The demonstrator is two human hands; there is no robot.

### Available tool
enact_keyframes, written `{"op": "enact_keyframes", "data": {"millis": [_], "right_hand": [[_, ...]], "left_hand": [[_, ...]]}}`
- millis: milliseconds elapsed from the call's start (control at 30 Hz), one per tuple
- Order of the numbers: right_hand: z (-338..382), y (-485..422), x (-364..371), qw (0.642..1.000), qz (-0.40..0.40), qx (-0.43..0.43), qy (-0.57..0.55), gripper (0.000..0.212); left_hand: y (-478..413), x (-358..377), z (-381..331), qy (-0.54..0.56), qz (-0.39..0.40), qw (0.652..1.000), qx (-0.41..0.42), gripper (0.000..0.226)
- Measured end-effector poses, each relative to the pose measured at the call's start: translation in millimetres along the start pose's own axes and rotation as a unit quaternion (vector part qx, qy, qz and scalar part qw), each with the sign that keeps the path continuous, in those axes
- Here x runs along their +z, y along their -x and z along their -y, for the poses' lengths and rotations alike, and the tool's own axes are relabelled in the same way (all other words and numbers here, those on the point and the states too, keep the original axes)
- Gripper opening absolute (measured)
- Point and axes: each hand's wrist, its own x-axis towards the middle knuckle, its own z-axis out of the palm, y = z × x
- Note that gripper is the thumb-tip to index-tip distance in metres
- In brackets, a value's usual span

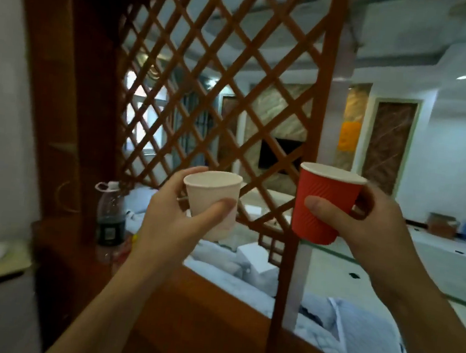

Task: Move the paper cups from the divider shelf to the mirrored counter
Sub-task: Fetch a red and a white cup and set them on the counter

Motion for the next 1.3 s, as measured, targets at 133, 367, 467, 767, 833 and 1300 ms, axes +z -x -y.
{"op": "enact_keyframes", "data": {"millis": [133,367,467,767,833,1300], "right_hand": [[-15,2,74,0.998,0.052,0.019,-0.037,0.060],[-28,22,231,0.975,0.181,0.037,-0.123,0.064],[-25,39,296,0.958,0.237,0.042,-0.158,0.056],[-11,99,457,0.886,0.400,0.038,-0.233,0.064],[-8,113,487,0.859,0.441,0.040,-0.257,0.073],[63,249,585,0.619,0.683,-0.013,-0.387,0.072]], "left_hand": [[15,-71,15,-0.057,-0.064,0.996,-0.019,0.063],[59,-197,26,-0.191,-0.168,0.966,-0.048,0.076],[87,-249,25,-0.240,-0.217,0.944,-0.070,0.078],[184,-355,6,-0.394,-0.357,0.838,-0.123,0.079],[204,-365,-1,-0.415,-0.391,0.811,-0.132,0.080],[338,-328,-56,-0.487,-0.655,0.547,-0.185,0.075]]}}
